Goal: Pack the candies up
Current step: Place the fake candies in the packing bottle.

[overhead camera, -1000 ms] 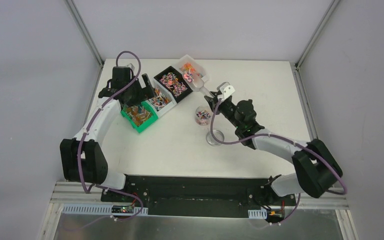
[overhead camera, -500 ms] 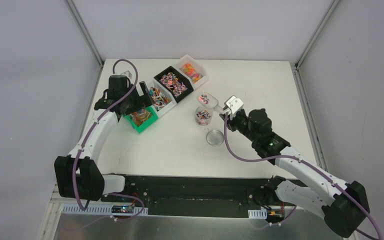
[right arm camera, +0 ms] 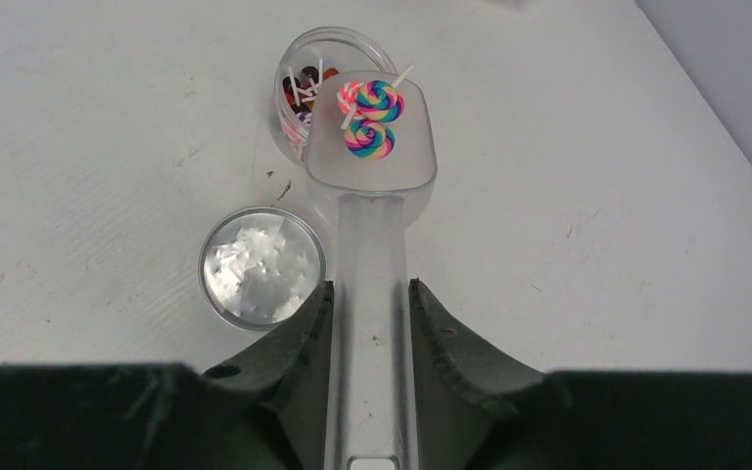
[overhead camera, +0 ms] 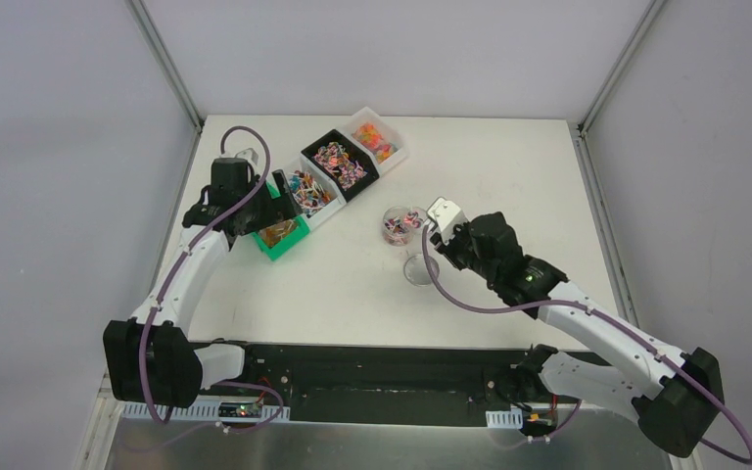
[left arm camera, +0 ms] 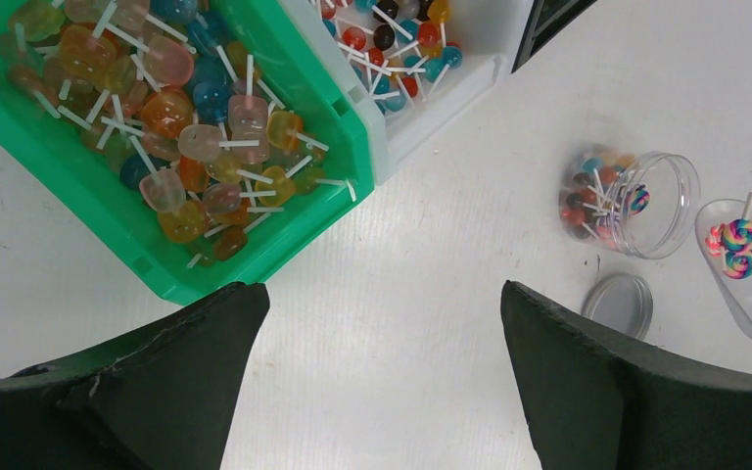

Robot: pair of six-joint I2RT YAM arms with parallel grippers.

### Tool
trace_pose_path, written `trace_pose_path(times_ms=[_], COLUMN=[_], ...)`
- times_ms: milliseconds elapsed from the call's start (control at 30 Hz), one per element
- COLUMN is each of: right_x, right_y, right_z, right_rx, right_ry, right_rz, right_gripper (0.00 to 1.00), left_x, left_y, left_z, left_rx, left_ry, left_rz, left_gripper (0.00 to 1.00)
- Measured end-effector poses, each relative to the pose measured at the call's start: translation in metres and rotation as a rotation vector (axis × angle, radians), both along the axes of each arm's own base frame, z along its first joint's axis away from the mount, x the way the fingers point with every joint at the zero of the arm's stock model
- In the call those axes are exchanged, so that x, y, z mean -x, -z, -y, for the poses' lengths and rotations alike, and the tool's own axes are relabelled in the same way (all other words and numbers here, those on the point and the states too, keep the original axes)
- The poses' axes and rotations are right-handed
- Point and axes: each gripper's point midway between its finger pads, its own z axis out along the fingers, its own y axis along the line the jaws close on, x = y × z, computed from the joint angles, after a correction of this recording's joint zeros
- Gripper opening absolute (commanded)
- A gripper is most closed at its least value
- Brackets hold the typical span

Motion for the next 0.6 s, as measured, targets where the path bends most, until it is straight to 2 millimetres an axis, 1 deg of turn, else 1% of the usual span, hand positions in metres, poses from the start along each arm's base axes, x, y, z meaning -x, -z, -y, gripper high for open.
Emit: trace_pose_path(times_ms=[167,333,600], right_x=[-0.001,-0.002,-0.006], right_y=[0.001,0.006,0.007], right_z=[-0.007,-0.009,-0.011], right_rx=[0.054,0.136,0.238], right_ry=[0.000,0.012,0.038], right_rz=[-0.015,-0.043,-0.066], right_gripper=[0.00,0.00,0.00], left_x=[0.002,0.005,0.009], left_y=[-0.003,0.003,0.010], left_z=[0.000,-0.001,-0.001], left_rx=[-0.002,-0.004,-0.005], left_ry=[0.004,0.005,0.006], left_rz=[0.012,-0.002,-0.018], left_gripper=[0.96,0.95,0.92])
